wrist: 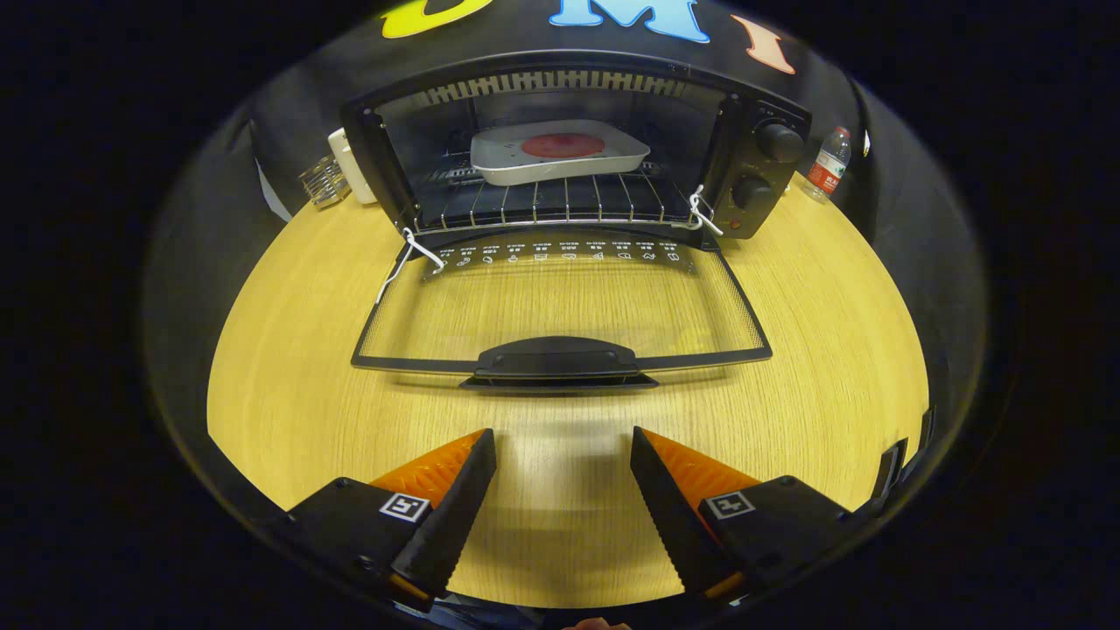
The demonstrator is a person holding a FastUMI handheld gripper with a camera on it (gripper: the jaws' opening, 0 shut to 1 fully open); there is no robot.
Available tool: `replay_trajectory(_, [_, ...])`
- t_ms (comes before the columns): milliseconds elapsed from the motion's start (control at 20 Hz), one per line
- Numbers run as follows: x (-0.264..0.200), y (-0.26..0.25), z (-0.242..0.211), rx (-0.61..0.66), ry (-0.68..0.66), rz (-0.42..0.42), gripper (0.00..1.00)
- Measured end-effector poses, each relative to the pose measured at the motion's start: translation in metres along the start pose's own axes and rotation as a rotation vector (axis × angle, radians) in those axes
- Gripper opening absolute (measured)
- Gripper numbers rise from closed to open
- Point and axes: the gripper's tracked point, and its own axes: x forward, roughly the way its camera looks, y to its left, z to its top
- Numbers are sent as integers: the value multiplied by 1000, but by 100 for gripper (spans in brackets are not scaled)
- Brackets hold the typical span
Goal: Open the toaster oven, put the food inside, and close the toaster oven door.
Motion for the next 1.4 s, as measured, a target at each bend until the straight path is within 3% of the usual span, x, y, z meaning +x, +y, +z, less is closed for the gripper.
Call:
replay_trajectory(400, [18,-4,12,27,31,-41,98])
replay_trajectory(850, [11,-5,19,-35,12,-43,98])
replay_trajectory(1200, [-33,2,41,-113,-175,-10,98])
replay_trajectory(1400, [-74,0,85,-168,-417,-33,99])
